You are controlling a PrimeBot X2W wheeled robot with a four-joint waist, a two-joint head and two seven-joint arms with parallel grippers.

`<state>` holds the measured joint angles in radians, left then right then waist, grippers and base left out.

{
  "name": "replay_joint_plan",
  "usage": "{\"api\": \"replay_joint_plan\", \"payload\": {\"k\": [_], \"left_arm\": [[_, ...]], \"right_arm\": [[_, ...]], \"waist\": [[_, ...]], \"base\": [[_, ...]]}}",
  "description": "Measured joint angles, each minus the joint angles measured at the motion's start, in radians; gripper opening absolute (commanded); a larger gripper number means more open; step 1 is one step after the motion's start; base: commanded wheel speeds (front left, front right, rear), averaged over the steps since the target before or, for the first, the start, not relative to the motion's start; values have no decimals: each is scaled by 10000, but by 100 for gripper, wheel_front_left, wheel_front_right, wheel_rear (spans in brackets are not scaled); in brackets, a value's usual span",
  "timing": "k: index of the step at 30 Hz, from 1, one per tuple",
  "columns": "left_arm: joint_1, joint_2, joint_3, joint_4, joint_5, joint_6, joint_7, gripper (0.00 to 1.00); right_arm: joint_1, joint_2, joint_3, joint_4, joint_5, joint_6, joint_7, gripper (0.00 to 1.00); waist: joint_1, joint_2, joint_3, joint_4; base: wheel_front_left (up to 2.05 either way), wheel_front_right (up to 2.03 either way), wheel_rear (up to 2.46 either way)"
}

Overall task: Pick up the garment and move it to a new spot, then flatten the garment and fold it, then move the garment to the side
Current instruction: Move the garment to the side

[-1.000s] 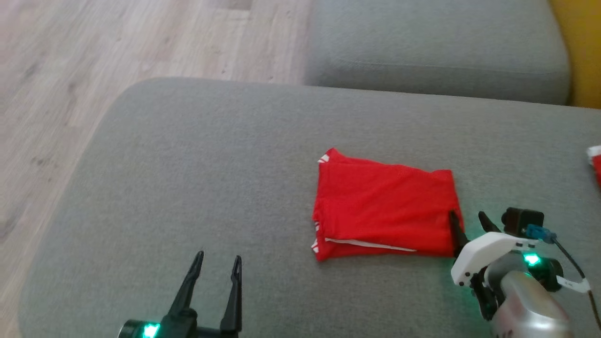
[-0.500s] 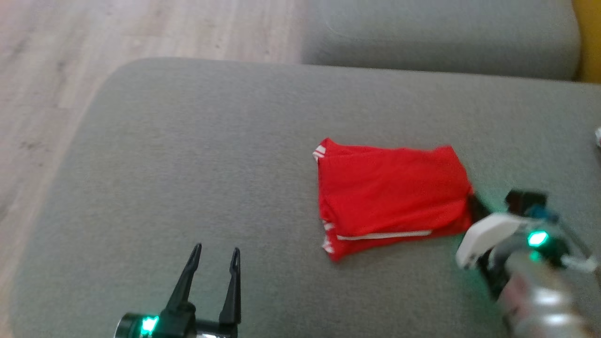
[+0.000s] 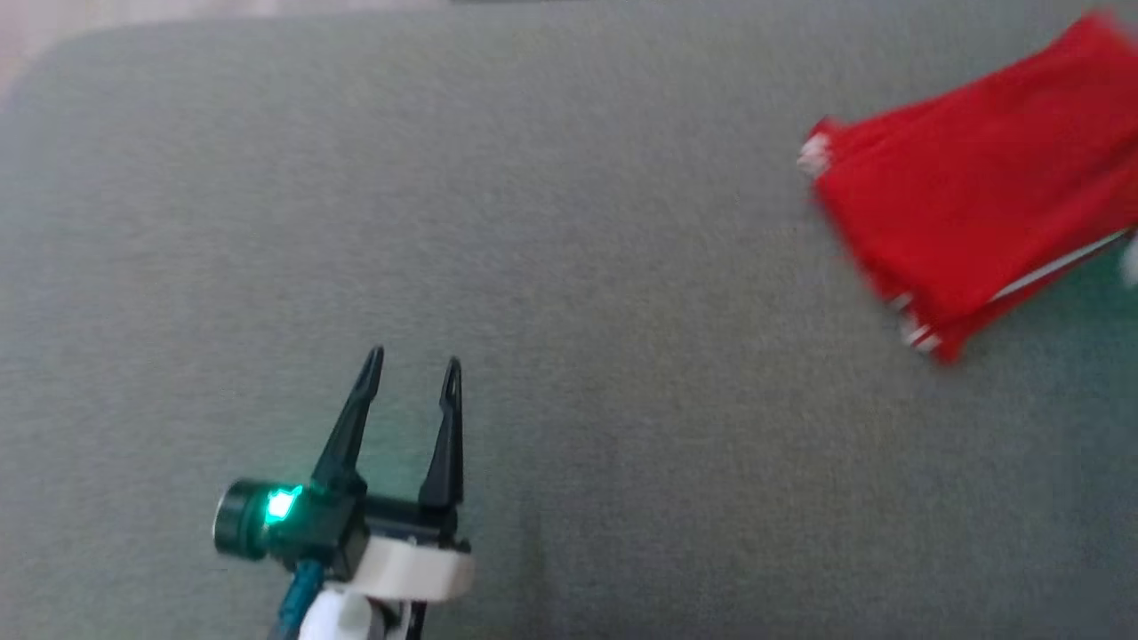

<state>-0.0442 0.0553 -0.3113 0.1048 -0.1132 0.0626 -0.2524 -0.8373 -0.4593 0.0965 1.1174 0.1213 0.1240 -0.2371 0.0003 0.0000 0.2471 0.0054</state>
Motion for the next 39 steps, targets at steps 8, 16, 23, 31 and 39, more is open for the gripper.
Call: {"api": "replay_joint_plan", "payload": {"k": [8,16,23,31,39], "left_arm": [[-764,-13,52,-81,10,-111,-2,100],[-909,-25,169,109,-399,-132,-12,100],[-431,-33,230,556,-1133,-284,-12,100],[344,-31,554,1542,-1135,92,-12,100],[945,-29,901,1749,-1041,203,-12,100]], "right_arm": [[-735,-1243,-1820,-215,-708,0,278,100],[-297,-67,-3035,-1363,-2330,0,67,100],[2566,2406,-1388,-2378,-1361,0,-107,100],[6153,3219,803,-5196,1365,0,-111,100],[8426,3651,334,-7486,746,0,-127,100]], "waist": [[-2,0,1035,-773],[-3,0,831,-1097],[-4,0,-547,-798],[-8,0,-2414,-197],[-6,0,-3684,473]], "base": [[0,0,0],[0,0,0],[0,0,0],[0,0,0],[0,0,0]]}}
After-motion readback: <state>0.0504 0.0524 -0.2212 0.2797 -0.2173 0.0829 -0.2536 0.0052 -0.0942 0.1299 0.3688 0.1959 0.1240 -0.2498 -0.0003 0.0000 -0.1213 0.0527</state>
